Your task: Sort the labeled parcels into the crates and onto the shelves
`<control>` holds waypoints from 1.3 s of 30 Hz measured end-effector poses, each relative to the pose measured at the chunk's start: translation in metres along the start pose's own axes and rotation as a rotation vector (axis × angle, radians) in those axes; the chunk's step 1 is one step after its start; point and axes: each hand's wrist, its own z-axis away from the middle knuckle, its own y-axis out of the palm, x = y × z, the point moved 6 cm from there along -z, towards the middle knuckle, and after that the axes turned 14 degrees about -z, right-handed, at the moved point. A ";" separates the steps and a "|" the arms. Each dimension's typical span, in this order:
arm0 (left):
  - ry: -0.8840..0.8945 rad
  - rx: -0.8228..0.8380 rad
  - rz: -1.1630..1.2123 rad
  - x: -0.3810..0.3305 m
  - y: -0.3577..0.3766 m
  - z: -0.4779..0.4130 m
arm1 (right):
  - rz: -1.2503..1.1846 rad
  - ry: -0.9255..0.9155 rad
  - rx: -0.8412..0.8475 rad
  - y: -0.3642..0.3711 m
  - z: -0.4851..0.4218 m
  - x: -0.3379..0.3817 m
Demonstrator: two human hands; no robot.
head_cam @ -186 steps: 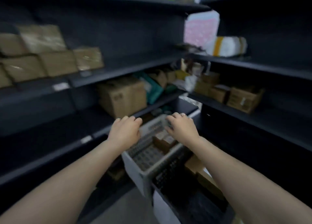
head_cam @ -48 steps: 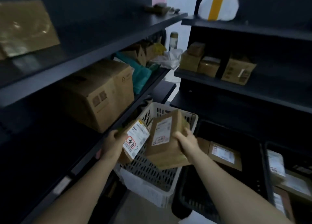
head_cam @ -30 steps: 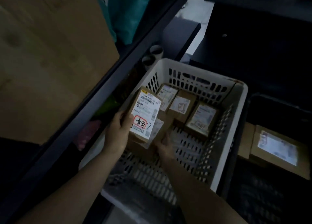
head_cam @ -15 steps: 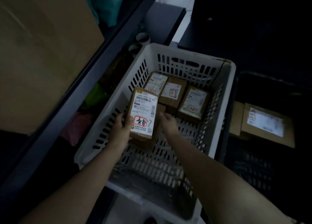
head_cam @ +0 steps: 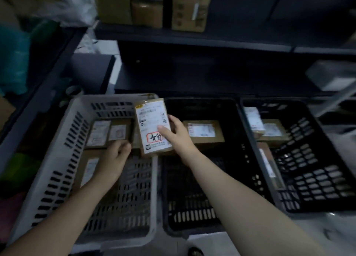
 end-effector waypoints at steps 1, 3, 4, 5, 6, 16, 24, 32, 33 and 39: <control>0.066 0.032 -0.105 -0.017 0.011 -0.002 | 0.010 -0.015 -0.055 -0.028 0.004 0.007; 0.194 0.080 -0.302 -0.053 0.037 -0.005 | 0.032 -0.049 -0.172 -0.085 0.015 0.017; 0.240 0.107 -0.385 -0.071 0.052 -0.004 | 0.046 -0.066 -0.231 -0.114 0.020 0.020; 0.283 0.127 -0.465 -0.091 0.067 -0.002 | 0.065 -0.076 -0.285 -0.143 0.026 0.024; 0.337 0.130 -0.555 -0.111 0.084 0.001 | 0.082 -0.075 -0.336 -0.172 0.032 0.025; 0.701 0.189 -0.878 -0.284 0.295 0.019 | 0.089 0.022 -0.607 -0.456 0.060 0.008; 0.682 0.286 -0.948 -0.332 0.411 0.009 | 0.136 0.281 -0.513 -0.570 0.031 -0.059; 0.648 0.494 -1.059 -0.314 0.483 -0.003 | 0.048 0.504 -0.464 -0.594 0.013 -0.137; 0.645 0.530 -1.068 -0.311 0.494 -0.003 | 0.046 0.508 -0.462 -0.596 0.008 -0.146; 0.683 0.575 -1.081 -0.297 0.533 -0.011 | 0.018 0.505 -0.417 -0.590 -0.022 -0.184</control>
